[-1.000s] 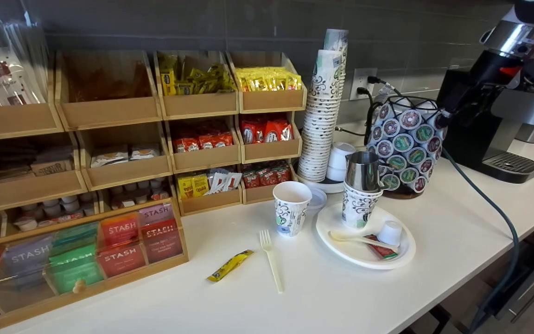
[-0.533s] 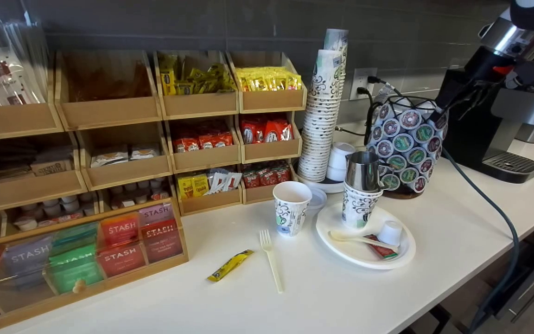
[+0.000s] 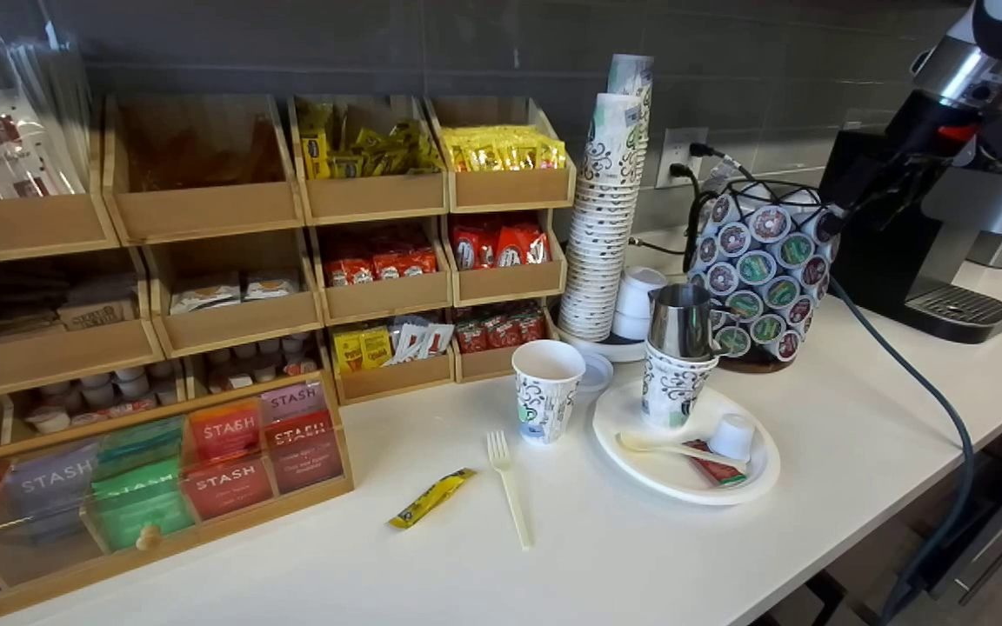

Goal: Take a pod from the pod stand and put it on the countertop

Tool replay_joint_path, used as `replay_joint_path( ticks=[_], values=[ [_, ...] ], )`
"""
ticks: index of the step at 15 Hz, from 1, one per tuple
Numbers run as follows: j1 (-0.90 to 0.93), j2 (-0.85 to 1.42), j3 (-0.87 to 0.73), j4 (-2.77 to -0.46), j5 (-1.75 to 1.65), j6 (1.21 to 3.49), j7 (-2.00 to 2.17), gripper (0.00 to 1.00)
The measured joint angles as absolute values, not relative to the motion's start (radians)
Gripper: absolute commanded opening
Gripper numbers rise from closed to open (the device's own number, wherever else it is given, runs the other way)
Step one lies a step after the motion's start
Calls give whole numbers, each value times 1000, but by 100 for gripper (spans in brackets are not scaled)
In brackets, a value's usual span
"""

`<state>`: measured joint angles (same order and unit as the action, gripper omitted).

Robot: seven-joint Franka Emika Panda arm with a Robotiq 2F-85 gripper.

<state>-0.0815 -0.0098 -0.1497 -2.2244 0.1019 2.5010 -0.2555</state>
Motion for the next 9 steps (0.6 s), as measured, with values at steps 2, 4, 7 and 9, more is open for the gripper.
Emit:
replay_joint_path(
  ticks=[2,4,7,9],
  values=[
    [-82,-9,-144,-2234,80,2501,-221,92],
    [-81,-9,-138,-2236,73,2502,-194,94],
    [-81,-9,-130,-2236,69,2515,-167,99],
    [-81,-7,-128,-2236,60,2527,-150,99]
  ],
)
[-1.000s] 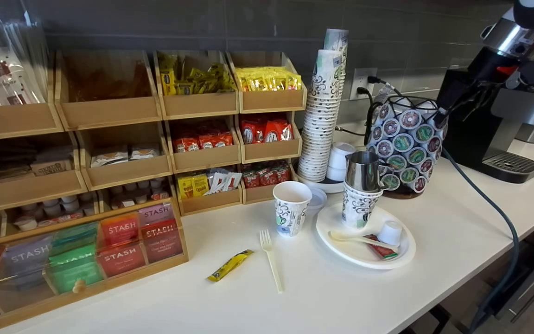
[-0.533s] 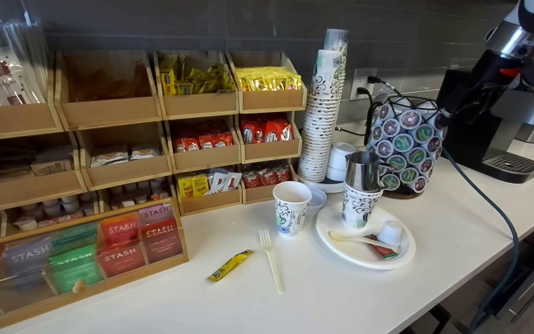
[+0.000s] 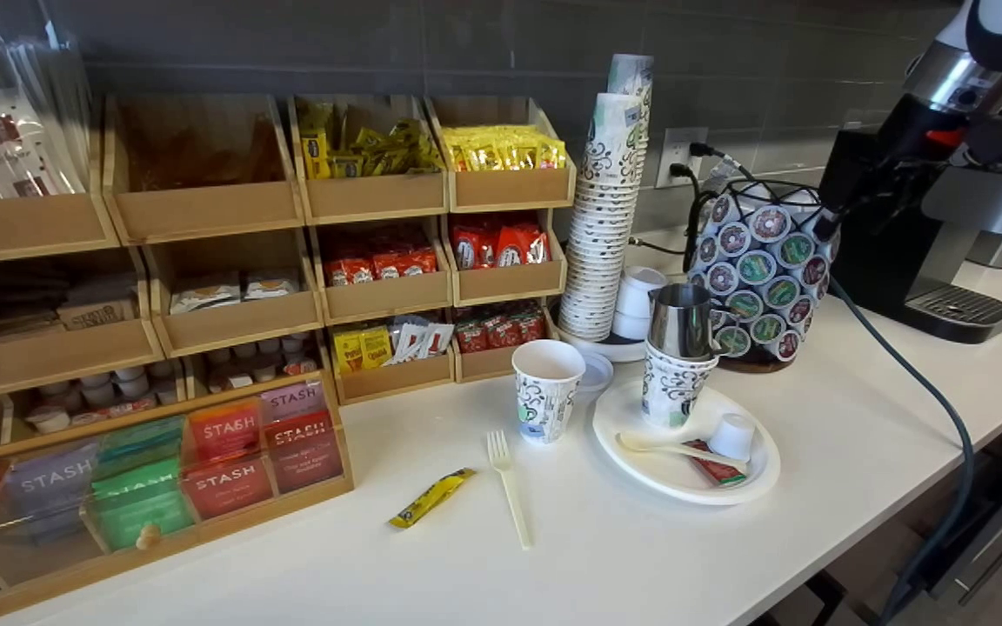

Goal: Take a pod from the pod stand and put it on the countertop

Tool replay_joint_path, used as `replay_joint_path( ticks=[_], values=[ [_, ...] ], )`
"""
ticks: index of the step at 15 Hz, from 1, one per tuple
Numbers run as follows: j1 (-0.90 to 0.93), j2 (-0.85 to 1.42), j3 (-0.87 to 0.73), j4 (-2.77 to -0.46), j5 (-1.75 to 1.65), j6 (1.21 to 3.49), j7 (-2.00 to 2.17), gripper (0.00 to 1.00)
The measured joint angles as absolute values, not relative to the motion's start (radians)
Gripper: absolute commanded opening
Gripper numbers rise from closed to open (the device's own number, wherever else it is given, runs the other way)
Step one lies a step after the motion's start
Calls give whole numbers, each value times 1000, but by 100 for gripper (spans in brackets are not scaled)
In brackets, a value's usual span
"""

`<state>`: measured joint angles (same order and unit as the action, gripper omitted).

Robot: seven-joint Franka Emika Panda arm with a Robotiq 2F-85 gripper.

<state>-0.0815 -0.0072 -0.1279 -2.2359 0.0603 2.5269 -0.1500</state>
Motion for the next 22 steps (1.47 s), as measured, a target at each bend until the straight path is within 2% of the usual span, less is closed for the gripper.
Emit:
replay_joint_path(
  ticks=[4,11,22],
  values=[
    [-81,-2,-127,-2236,51,2531,-131,90],
    [-81,14,-124,-2235,51,2560,-120,92],
    [-87,44,-124,-2222,52,2606,-112,88]
  ],
)
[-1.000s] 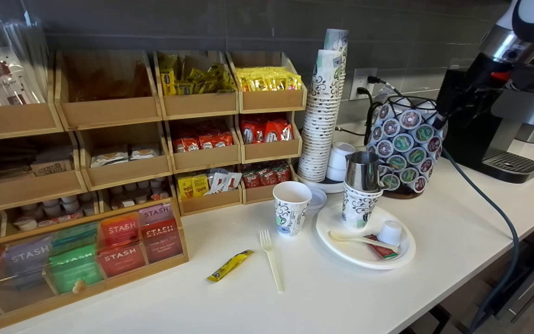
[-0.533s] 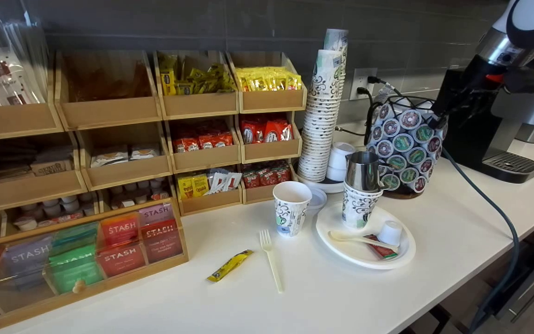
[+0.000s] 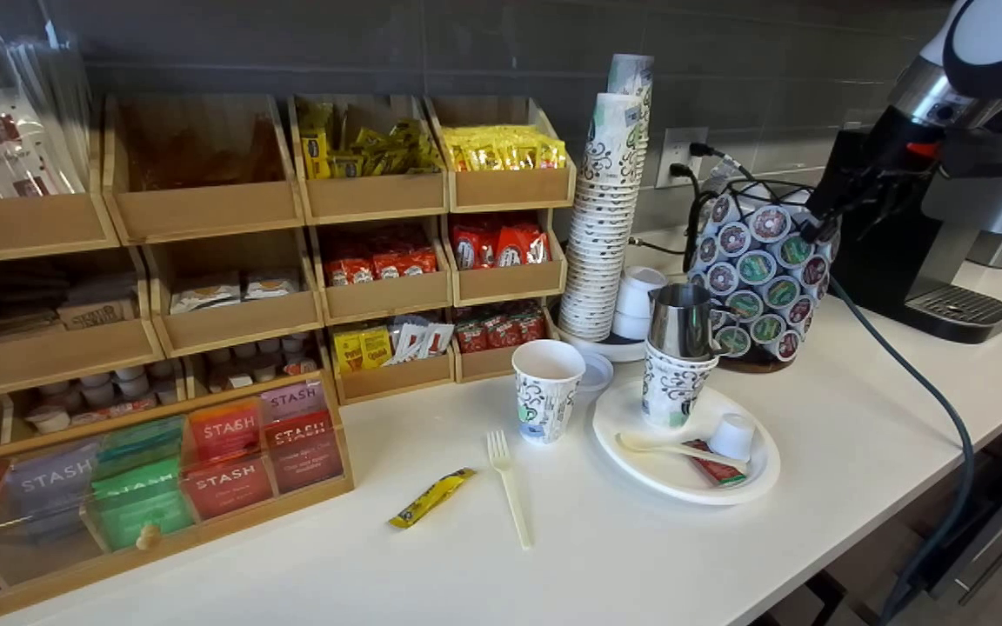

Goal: Take a pod from the pod stand and put it on the countertop

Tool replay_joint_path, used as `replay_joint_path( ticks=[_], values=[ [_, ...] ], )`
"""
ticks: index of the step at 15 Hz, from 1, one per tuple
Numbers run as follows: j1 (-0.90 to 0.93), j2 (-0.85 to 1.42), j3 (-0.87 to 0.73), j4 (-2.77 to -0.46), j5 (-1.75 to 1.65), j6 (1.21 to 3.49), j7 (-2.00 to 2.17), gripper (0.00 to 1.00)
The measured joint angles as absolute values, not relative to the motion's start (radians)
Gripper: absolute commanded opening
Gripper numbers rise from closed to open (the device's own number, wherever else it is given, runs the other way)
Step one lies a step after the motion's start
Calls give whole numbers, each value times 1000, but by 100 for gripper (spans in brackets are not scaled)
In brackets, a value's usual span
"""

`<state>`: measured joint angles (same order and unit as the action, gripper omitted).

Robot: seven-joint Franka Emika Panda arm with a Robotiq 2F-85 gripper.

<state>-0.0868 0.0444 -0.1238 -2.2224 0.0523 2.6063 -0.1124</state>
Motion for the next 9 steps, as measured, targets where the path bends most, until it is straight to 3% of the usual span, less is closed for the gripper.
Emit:
replay_joint_path(
  ticks=[9],
  values=[
    [-96,44,-123,-2215,141,2606,-160,83]
  ],
)
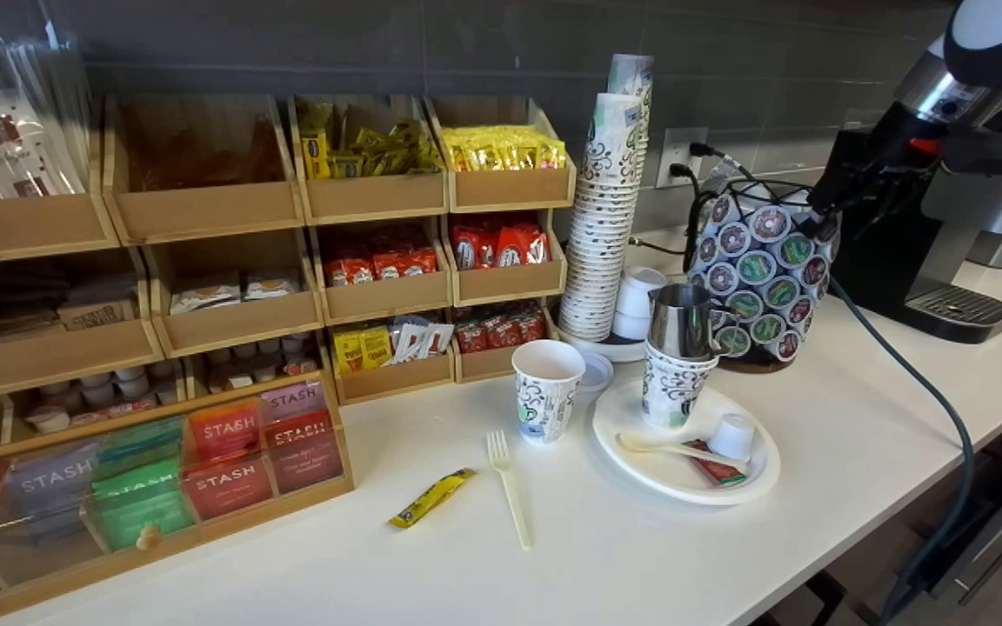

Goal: Take a pod from the pod stand and put it on the countertop

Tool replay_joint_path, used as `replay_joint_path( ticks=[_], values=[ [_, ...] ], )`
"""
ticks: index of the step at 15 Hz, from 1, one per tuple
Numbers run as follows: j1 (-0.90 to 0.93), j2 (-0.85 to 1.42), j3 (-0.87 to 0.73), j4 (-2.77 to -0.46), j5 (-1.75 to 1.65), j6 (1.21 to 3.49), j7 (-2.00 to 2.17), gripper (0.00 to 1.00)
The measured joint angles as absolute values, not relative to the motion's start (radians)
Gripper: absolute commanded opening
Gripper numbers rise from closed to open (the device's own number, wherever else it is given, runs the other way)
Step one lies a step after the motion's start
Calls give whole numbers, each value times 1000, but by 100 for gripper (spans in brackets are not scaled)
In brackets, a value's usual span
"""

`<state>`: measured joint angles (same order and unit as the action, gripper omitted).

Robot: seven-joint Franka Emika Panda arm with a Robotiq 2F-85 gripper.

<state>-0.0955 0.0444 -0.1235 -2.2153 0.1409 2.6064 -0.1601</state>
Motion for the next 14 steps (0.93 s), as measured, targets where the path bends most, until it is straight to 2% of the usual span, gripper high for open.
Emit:
replay_joint_path(
  ticks=[1,4,6,9,14],
  values=[
    [-96,45,-124,-2214,146,2606,-167,85],
    [-97,47,-124,-2208,151,2606,-196,78],
    [-98,48,-124,-2204,152,2606,-217,55],
    [-100,49,-124,-2203,152,2606,-241,31],
    [-106,42,-124,-2203,152,2586,-271,30]
  ],
)
